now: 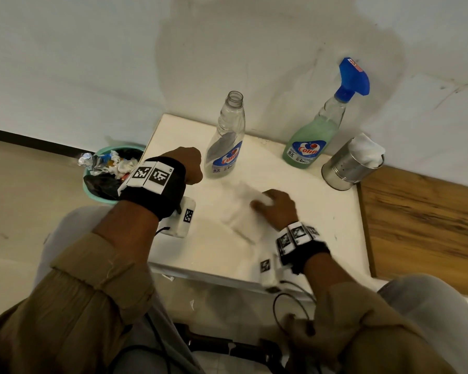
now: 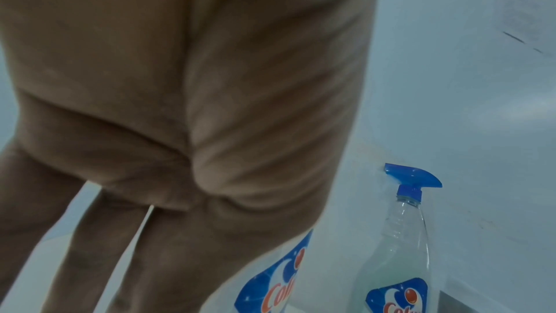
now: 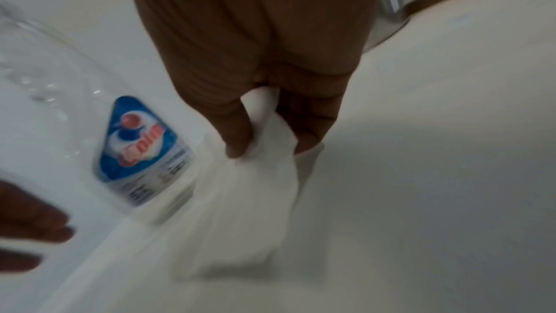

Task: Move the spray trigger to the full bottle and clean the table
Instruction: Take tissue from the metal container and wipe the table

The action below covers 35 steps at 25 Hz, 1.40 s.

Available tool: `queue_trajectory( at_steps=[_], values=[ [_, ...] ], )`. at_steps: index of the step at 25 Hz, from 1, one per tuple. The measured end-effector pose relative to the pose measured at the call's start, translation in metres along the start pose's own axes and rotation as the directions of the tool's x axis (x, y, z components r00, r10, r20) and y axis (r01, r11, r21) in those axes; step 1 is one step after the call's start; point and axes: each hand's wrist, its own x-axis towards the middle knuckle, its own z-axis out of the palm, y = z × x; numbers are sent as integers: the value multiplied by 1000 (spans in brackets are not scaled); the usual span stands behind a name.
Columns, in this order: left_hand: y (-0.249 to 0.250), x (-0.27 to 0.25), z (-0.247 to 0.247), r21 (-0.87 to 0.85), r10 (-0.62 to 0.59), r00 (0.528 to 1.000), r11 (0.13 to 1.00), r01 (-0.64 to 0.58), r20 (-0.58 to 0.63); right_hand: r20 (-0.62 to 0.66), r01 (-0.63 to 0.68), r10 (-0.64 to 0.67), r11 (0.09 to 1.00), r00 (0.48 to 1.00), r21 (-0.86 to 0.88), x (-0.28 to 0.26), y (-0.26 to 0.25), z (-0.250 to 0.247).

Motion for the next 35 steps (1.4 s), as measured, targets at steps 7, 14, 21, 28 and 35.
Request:
queue_trajectory(
  at_steps=[7,14,21,28,35],
  values=[
    [5,7,4,19,18,999,1000,-18,32,20,119,-120,922,993,-370,8,35,-20],
    [8,9,12,40,5,997,999,-9,77,-69,-77,48,854,996,-514,30,39,0],
    [11,9,12,33,22,998,999,-24,67,67,82,-54,831,996,-550,18,21,16],
    [9,6,10,-4,28,997,1000,-27,77,103,139,-95,758,990,-638,12,26,-4],
    [13,5,9,-15,40,996,999,-39,84,126,173,-120,623,985,-762,-12,26,-13]
  ],
)
